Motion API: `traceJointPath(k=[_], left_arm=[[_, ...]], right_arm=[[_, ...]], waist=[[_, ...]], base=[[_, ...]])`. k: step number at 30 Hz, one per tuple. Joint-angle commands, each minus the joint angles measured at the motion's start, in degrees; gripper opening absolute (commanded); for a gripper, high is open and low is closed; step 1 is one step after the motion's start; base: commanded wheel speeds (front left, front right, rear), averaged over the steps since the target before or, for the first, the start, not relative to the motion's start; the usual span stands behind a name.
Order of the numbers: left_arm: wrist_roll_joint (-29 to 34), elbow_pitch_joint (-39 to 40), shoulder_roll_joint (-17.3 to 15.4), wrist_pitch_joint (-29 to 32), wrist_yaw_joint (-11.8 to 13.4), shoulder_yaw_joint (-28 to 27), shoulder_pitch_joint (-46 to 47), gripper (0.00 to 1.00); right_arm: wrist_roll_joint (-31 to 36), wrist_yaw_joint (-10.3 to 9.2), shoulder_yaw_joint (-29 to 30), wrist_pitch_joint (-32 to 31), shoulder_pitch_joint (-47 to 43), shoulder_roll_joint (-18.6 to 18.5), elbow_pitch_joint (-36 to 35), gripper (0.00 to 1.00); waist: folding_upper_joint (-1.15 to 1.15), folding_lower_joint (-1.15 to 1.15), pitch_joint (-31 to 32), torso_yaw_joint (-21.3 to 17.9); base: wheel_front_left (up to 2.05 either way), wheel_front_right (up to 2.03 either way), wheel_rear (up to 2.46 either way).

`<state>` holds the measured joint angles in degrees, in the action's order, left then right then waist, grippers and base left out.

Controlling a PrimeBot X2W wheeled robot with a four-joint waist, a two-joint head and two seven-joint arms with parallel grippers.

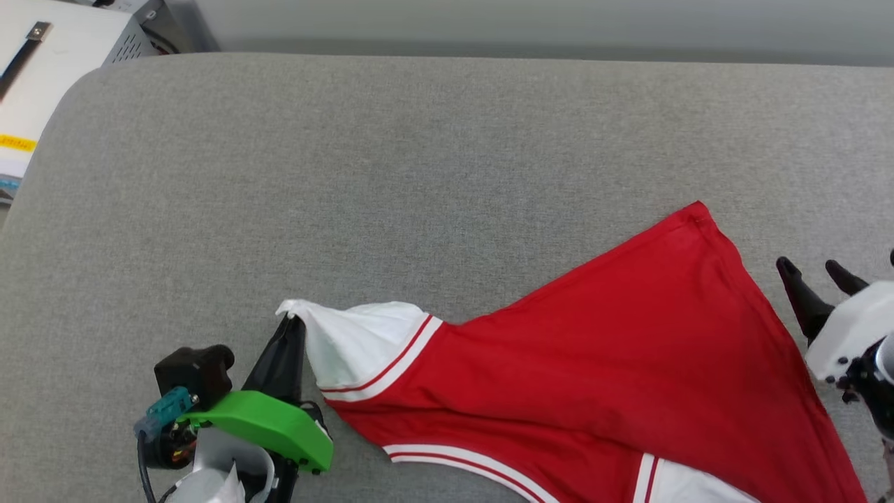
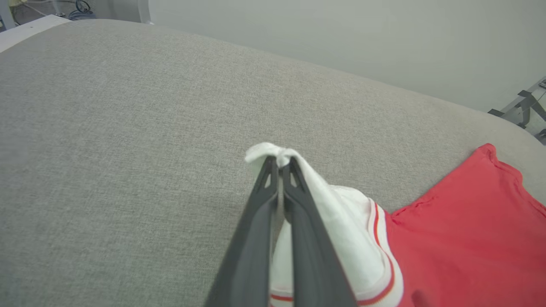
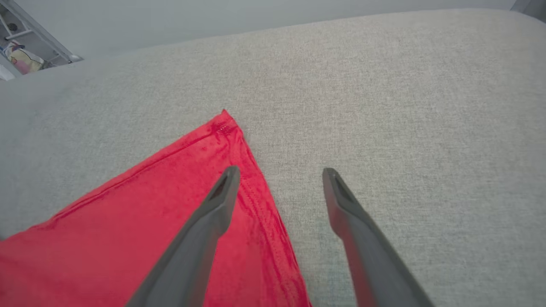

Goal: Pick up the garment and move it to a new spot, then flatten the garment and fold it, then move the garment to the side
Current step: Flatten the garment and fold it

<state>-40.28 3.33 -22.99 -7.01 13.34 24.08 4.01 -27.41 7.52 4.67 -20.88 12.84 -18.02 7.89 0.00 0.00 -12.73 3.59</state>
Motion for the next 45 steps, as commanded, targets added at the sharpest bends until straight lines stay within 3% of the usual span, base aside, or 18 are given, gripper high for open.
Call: traceJointPath(k=[1,6,10,15,22,23,24,25,29,35,45], left_arm=[[0.91,0.13,0.39,-0.46,-0.27,0.16,1.53,0.0],[1.53,-0.21,1.69,-1.34,-1.75,1.45,4.55,0.0],[1.98,-0.74,2.6,-1.97,-3.02,2.39,7.04,0.0],[2.28,-2.49,4.09,-3.29,-4.66,3.29,10.28,0.0],[1.85,-5.07,4.97,-4.64,-5.55,3.16,11.34,0.0],[1.81,-5.28,4.96,-4.75,-5.6,3.08,11.42,0.0],[1.78,-5.53,4.95,-4.84,-5.65,3.02,11.49,0.0],[1.76,-5.7,4.93,-4.9,-5.69,2.99,11.55,0.0],[1.56,-6.29,4.82,-5.07,-5.78,2.82,11.63,0.0],[1.07,-6.76,3.78,-5.27,-5.21,1.4,11.44,0.0],[2.16,-7.66,-2.2,-2.27,-4.68,-2.65,19.1,0.0]], right_arm=[[-0.6,-0.03,-1.13,-1.81,2.71,-1.28,1.33,1.0],[-4.06,-0.03,-7.2,-14.89,11.45,-6.69,6.22,1.0],[-6.02,-0.03,-11.33,-21.86,16.95,-9.89,8.48,1.0],[-7.62,-0.03,-17.52,-24.87,22.73,-12.39,12.75,1.0],[-12.35,-0.03,-24.16,-28.17,20.37,-13.16,17.75,1.0],[-13.03,-0.03,-24.89,-29.22,19.97,-13.33,17.91,0.45],[-13.94,-0.03,-25.56,-29.9,19.74,-13.53,17.74,0.15],[-14.72,-0.03,-25.94,-30.49,19.57,-13.67,17.73,0.0],[-16.71,-0.03,-27.17,-29.93,20.1,-14.7,16.38,0.0],[-16.73,-0.03,-25.48,-23.14,22.98,-15.45,14.79,0.0],[-12.19,-0.03,-19.08,-10.56,27.54,-11.66,16.71,0.0]], waist=[[0.0,0.0,-2.35,2.29],[0.0,0.0,-4.63,5.12],[0.0,0.0,-6.41,7.12],[0.0,0.0,-9.55,9.13],[0.0,0.0,-10.89,9.55],[0.0,0.0,-10.89,9.52],[0.0,0.0,-10.86,9.47],[0.0,0.0,-10.82,9.42],[0.0,0.0,-10.28,9.08],[0.0,0.0,-7.61,7.77],[0.0,0.0,-2.65,2.92]], base=[[0.0,0.0,0.0],[0.0,0.0,0.0],[0.0,0.0,0.0],[0.0,0.0,0.0],[0.0,0.0,0.0],[0.0,0.0,0.0],[0.0,0.0,0.0],[0.0,0.0,0.0],[0.0,0.0,0.0],[0.0,0.0,0.0],[0.0,0.0,0.0]])
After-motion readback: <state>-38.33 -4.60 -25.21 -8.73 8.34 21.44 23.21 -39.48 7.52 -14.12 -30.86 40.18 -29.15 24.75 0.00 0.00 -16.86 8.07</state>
